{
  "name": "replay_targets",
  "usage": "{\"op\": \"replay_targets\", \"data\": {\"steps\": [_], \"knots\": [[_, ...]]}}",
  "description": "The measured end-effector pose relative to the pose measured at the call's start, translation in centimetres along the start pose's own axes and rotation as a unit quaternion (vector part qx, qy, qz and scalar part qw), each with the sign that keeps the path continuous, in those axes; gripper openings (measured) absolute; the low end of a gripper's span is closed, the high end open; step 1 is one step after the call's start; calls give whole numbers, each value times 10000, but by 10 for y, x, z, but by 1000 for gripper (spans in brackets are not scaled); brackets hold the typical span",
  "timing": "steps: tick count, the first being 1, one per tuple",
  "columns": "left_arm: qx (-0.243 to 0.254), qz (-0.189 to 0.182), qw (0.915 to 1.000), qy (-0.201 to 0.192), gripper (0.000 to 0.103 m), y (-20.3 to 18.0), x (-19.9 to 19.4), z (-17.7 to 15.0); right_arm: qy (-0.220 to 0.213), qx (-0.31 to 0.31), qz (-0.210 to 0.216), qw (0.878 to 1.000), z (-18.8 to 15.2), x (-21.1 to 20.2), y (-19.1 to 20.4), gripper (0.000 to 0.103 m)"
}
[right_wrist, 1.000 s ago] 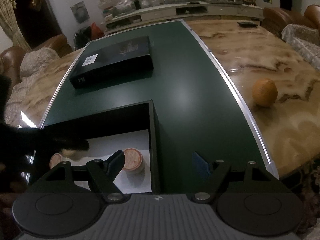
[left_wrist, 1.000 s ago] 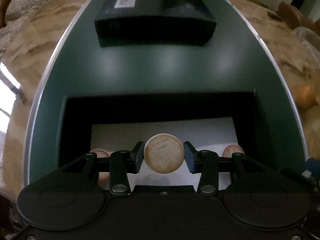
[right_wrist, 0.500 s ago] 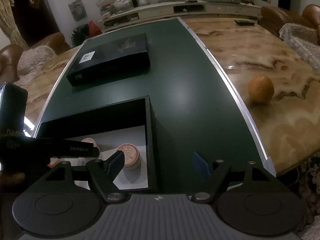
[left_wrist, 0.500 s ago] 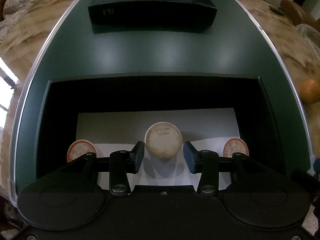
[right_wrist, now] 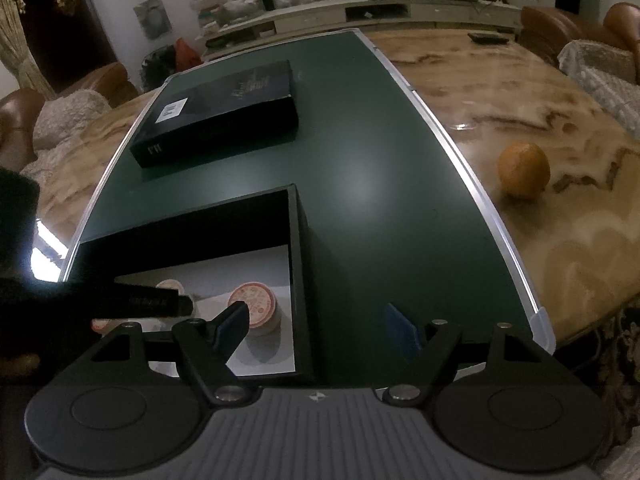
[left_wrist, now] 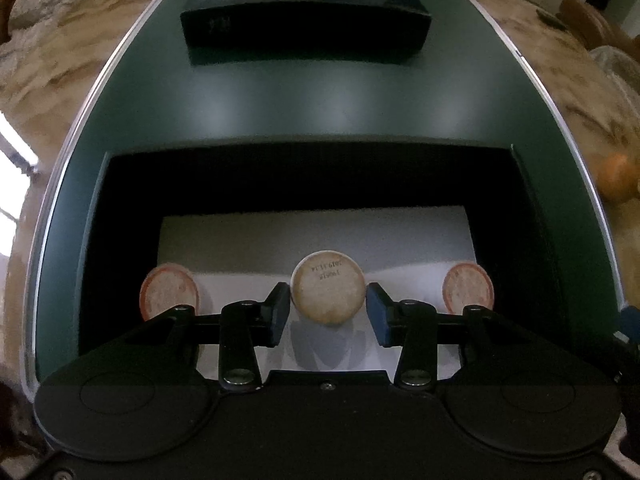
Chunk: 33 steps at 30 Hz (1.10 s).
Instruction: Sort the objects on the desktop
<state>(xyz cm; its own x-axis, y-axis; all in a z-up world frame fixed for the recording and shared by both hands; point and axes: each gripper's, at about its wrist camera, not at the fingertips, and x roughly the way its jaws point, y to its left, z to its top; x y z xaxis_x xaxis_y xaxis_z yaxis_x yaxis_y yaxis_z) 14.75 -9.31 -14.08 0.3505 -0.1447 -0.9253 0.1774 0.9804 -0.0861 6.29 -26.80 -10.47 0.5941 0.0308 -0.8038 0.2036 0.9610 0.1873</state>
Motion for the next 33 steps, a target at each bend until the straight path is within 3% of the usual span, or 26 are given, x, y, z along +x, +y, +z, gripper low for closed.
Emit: {"op": "replay_targets", "data": {"steps": [13,15,16,22,26,33], "knots": [[103,133,9998,52,42,-4,3,-3,21,7,-31,10000,-2,-2,-2,78],[133,143,9998,-2,61,-4,1,-2,25,19,-43,10000,-2,-3,-2,78],[139,149,9998,-36,65,-3,-2,-2,24,22,-44,10000,-1,-3,-2,78],[97,196,9995,-208,74,5,-31,-1,-93,-54,-53,9999,5,-10,9,82],[-42,354,9982,-475,97,21,-66,-3,-306,-144,-22,9994,17,-24,23,97],[-299,857,9929,-774,103,63,-118,-17,-560,-398,36,9976,28,-49,56,103]]}}
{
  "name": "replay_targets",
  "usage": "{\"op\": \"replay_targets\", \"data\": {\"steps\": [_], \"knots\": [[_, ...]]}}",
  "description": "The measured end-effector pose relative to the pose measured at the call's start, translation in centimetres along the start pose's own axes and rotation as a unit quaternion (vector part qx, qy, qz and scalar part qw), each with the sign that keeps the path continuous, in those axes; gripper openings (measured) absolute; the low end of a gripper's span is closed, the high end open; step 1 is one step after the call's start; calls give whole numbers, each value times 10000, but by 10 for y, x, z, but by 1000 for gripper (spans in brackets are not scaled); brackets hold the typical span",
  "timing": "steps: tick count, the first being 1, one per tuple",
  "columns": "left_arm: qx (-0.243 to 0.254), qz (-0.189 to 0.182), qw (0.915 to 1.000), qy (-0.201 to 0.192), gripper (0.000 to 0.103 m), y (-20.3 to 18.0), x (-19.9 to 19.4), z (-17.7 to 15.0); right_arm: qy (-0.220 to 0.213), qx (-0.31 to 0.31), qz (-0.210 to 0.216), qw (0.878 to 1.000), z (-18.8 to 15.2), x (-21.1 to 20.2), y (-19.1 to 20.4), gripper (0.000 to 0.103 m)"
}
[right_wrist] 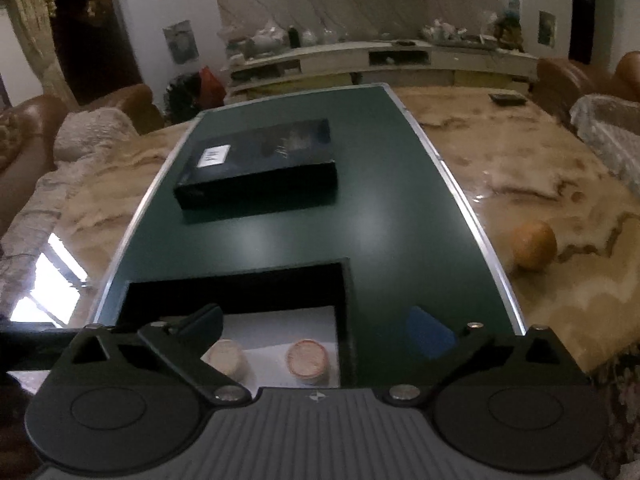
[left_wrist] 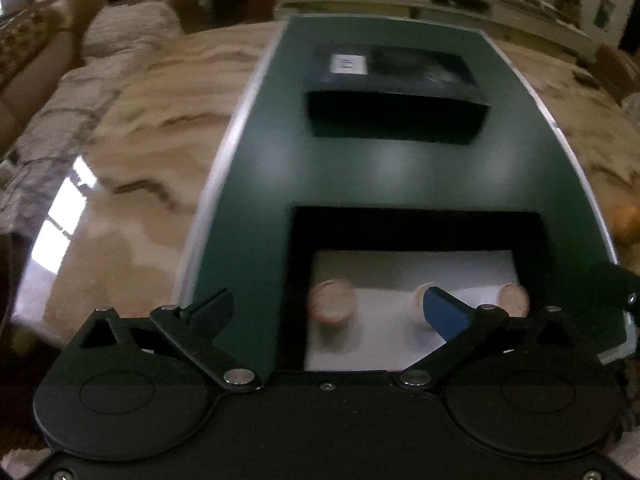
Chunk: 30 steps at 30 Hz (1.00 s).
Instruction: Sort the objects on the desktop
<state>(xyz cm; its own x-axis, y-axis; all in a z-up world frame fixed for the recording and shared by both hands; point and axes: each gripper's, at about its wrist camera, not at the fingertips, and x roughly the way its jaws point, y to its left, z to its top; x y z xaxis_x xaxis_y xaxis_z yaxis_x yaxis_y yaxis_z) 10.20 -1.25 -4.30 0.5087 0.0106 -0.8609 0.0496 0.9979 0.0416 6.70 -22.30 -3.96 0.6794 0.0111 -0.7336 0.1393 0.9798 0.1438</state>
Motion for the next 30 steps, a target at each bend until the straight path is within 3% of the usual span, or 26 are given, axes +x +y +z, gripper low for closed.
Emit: {"op": "replay_targets", "data": {"steps": [4,10,30], "knots": [[-198,261,9993,206,103,27,-6,-11,139,-110,-51,9998,-6,-5,19,103],[-338,232,9988,276,103,46,-17,-32,453,-144,18,9989,-28,-14,38,103],[-19,-8,10000,-5,103,27,-63,-60,370,-219,-131,9990,-46,-57,43,103]]}}
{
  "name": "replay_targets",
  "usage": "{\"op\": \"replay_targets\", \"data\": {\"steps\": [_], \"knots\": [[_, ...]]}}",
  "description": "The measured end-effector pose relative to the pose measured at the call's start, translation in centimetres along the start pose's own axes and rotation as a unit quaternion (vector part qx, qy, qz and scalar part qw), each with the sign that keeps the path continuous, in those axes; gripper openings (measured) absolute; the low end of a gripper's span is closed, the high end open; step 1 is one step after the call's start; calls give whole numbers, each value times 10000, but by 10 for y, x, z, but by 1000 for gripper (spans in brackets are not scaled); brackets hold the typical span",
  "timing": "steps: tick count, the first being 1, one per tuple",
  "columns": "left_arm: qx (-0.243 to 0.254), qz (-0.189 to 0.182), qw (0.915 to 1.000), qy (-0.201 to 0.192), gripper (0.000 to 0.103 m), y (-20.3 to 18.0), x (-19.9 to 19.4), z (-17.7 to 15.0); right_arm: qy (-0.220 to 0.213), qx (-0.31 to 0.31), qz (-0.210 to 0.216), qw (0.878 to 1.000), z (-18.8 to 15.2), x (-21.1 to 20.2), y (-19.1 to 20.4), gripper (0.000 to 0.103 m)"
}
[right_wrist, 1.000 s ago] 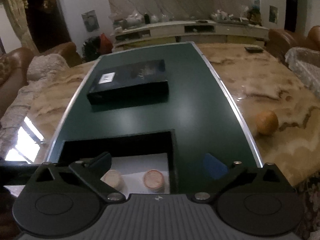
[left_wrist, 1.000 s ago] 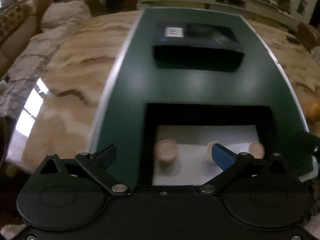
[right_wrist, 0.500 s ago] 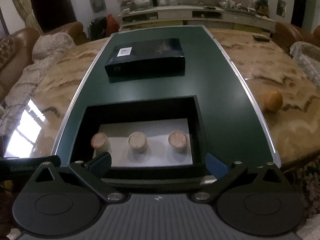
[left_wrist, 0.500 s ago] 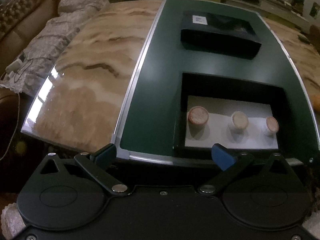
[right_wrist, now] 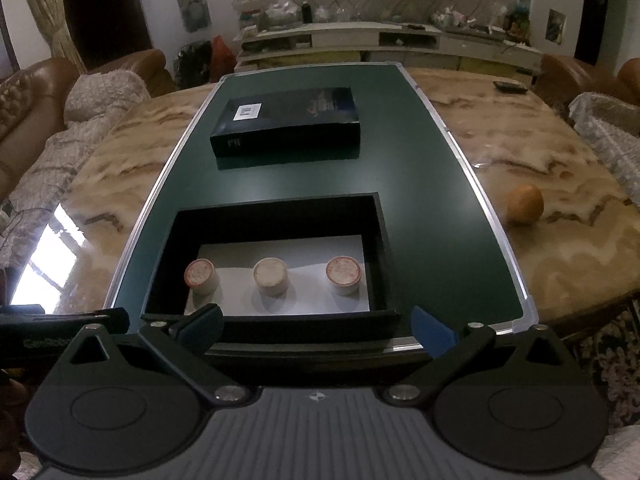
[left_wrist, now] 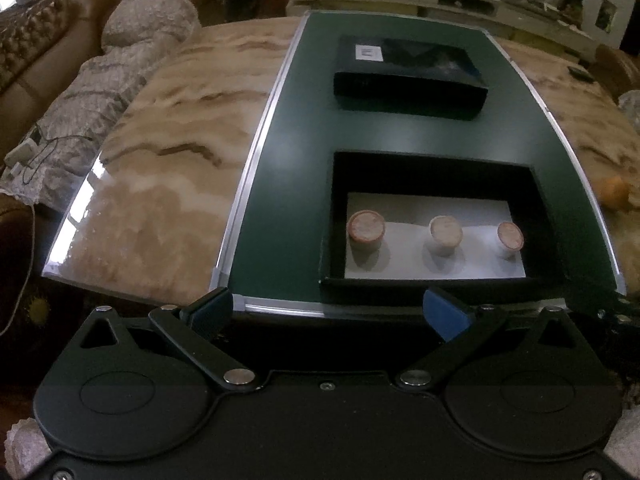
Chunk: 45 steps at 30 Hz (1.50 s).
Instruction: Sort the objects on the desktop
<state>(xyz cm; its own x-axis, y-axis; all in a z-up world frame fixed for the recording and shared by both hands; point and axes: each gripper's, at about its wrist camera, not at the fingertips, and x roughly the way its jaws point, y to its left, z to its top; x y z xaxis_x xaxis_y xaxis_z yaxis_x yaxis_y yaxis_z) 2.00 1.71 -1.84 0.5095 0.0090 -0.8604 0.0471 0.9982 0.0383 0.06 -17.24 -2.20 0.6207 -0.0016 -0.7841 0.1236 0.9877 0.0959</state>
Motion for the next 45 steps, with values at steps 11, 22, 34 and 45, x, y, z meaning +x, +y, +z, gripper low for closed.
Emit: {"op": "replay_targets", "data": {"steps": [11,22,34,45], "knots": [[31,11,10000,7,103,-4,-3,-2,2,1,29,10000,-2,0,-1,103],[101,22,9999,9,103,-6,-1,-1,71,-2,36,10000,-2,1,-2,103],[122,19,9999,81,103,-6,5,2,150,-32,-8,9999,-1,11,0,103],[101,-2,9998,163,103,-4,14,3,265,-31,-14,9996,0,22,-1,103]]}}
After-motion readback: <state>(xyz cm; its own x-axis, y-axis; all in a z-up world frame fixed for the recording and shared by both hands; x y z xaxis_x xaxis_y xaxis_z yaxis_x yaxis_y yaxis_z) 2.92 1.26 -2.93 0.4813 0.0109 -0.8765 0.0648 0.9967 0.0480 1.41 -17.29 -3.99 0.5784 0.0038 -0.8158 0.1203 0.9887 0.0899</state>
